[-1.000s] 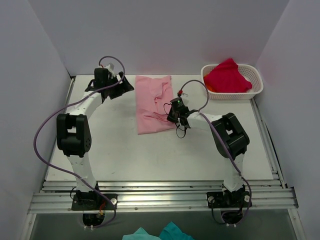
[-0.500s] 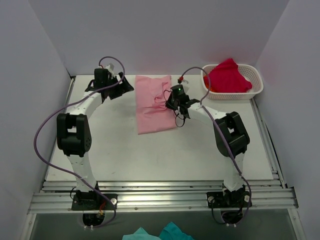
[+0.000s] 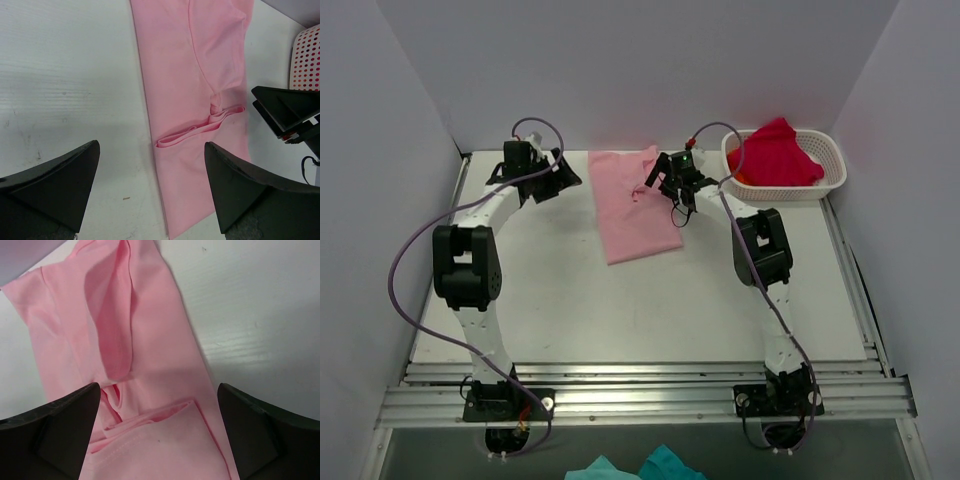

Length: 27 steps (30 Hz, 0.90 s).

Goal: Fold and stack the t-shirts
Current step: Fold the folded rectangular tshirt in 1/3 of the way, then grab one side of the 2/3 rectangular tshirt with both arms

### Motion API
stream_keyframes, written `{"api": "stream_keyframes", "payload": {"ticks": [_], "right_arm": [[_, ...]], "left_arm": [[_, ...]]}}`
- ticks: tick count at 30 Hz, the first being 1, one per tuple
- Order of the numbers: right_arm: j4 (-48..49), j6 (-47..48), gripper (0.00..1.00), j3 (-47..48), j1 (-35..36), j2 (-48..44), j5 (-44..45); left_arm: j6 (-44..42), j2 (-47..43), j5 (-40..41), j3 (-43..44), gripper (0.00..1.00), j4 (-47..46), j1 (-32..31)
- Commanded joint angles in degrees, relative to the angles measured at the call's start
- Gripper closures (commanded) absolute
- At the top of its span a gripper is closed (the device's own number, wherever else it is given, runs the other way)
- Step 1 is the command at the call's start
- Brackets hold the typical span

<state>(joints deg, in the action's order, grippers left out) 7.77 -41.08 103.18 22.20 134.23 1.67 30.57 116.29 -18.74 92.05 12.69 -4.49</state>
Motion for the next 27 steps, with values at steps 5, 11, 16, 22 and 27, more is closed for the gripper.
{"api": "stream_keyframes", "payload": {"ticks": [5, 11, 16, 22, 27], "right_arm": [[-6.28, 2.23, 0.0, 4.07, 0.22, -4.14, 3.77], [2.32, 0.83, 0.0, -21.63, -0.22, -19.25, 7.29], [9.8, -0.75, 0.0, -38.55, -0.05, -29.02, 6.24], [17.01, -3.83, 0.0, -51.23, 1.18, -32.72, 4.57], [19.3, -4.54, 0.0, -51.85, 3.2, -30.27, 3.17]], "left_arm": [[0.02, -6.32, 3.18, -3.19, 0.05, -4.77, -0.08], [5.63, -16.69, 12.22, -17.11, 0.05, -7.84, -4.29], [13.44, -24.0, 19.78, -32.7, 0.05, -15.05, -12.54], [27.41, -26.47, 24.28, -48.09, 0.05, -27.77, -22.04], [35.69, -22.96, 26.65, -53.2, 0.05, -35.7, -25.48]]}}
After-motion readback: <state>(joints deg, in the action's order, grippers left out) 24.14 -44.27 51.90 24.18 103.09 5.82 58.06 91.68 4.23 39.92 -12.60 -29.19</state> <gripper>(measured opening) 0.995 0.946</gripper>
